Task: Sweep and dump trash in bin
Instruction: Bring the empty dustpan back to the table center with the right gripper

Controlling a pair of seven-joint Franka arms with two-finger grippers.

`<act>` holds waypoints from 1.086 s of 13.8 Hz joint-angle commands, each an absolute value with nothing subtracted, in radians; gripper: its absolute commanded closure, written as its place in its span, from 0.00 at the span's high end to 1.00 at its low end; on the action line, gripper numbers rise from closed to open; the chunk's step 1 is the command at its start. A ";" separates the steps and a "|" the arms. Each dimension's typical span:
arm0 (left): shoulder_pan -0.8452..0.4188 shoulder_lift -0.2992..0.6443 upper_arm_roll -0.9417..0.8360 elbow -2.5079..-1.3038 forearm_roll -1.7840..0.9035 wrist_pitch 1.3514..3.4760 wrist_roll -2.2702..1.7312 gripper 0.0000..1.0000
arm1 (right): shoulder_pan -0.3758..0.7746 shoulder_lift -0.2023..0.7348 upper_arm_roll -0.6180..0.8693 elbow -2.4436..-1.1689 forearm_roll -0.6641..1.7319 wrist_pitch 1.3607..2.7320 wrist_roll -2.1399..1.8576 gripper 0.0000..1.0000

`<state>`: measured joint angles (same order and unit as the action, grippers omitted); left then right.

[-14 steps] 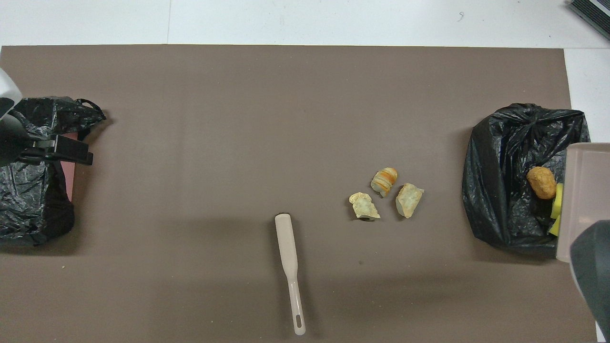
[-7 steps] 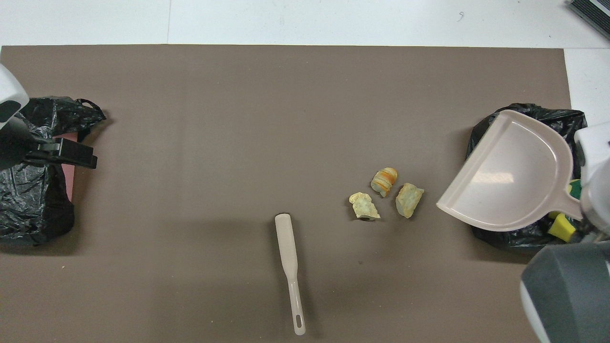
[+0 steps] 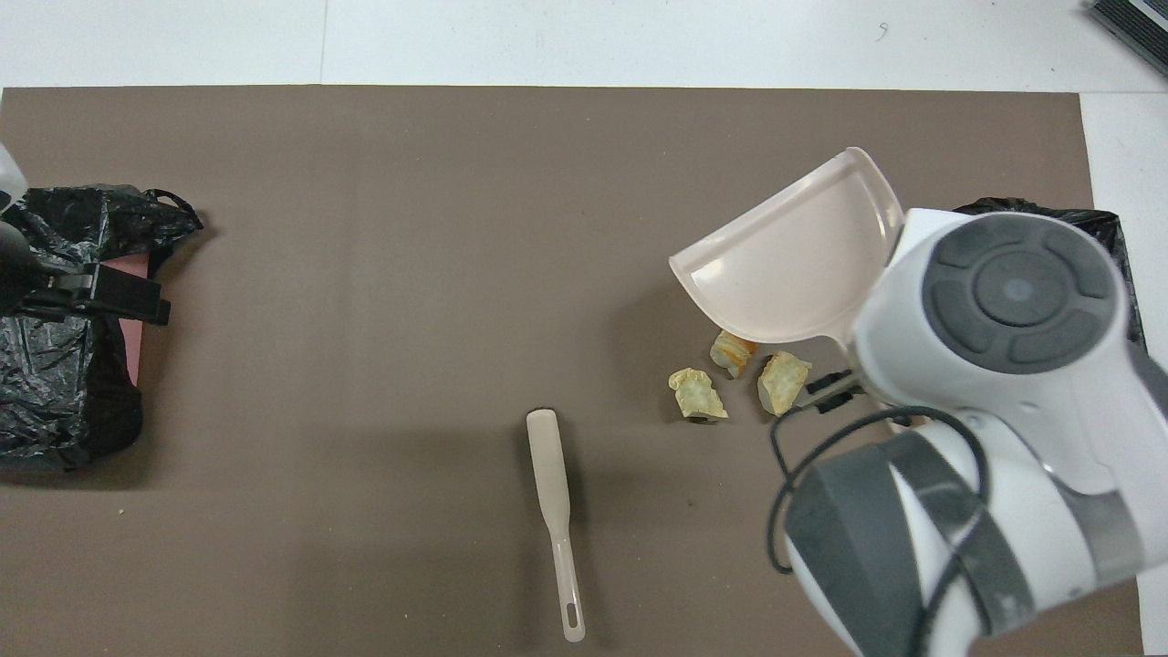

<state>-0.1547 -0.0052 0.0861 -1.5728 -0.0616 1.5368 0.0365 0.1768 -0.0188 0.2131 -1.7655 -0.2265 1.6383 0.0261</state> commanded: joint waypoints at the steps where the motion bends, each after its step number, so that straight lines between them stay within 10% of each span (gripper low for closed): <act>1: -0.178 0.012 0.094 -1.523 -0.029 1.497 0.044 1.00 | 0.236 0.110 0.213 -1.706 -0.178 1.715 0.222 0.00; 10: -0.094 0.014 -0.017 -1.523 -0.025 1.499 0.040 1.00 | 0.472 0.618 0.204 -1.264 -0.181 1.920 0.676 0.00; 15: -0.098 0.002 -0.015 -1.528 0.007 1.479 0.044 1.00 | 0.479 0.692 0.210 -1.241 -0.183 1.999 0.678 0.04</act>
<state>-0.1112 -0.0002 -0.0028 -1.5499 -0.0320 1.5158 0.0376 0.4776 0.6612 0.2094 -1.2725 -0.1929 1.9860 0.6664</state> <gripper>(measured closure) 0.000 0.687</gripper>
